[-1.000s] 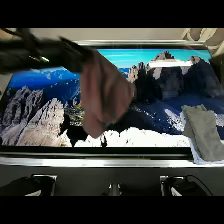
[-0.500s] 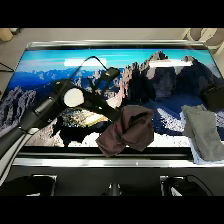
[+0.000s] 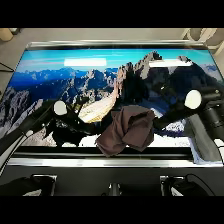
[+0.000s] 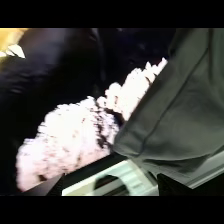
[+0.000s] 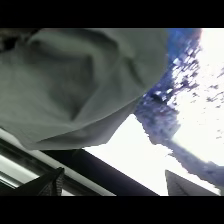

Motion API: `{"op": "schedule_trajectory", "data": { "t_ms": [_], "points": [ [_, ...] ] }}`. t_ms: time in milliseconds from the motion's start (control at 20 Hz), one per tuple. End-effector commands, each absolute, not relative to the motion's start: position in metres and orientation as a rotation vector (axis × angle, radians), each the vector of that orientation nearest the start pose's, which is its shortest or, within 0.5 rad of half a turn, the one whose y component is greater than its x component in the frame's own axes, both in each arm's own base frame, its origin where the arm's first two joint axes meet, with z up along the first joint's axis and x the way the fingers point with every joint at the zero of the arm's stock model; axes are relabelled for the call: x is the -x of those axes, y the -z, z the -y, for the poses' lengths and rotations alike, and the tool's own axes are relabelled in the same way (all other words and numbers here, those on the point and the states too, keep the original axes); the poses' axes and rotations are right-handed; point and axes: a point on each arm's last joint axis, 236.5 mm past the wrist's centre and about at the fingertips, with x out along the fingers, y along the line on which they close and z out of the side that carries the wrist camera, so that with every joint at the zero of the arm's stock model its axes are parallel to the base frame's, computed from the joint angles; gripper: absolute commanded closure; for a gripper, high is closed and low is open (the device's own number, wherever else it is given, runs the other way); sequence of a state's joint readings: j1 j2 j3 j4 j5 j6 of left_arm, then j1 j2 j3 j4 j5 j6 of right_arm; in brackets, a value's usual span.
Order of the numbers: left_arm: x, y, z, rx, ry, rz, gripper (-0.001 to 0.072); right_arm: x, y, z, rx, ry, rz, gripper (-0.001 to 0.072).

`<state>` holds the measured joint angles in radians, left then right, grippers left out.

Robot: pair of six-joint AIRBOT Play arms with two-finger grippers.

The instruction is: Fold the shirts.

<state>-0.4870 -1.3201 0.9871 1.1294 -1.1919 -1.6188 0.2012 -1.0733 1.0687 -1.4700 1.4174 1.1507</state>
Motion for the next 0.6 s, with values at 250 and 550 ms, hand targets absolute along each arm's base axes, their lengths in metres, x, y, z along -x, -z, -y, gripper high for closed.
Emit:
{"op": "schedule_trajectory", "data": {
  "t_ms": [250, 550],
  "points": [
    [-0.204, 0.086, 0.288, 0.262, 0.601, -1.634, 0.0049, -0.278, 0.004, -0.125, 0.262, -0.685, -1.36, 0.0001],
    [-0.2, 0.102, 0.31, 0.291, 0.598, -1.635, 0.034, -0.284, 0.037, -0.128, 0.223, -0.675, -1.443, 0.0]
  ]
}}
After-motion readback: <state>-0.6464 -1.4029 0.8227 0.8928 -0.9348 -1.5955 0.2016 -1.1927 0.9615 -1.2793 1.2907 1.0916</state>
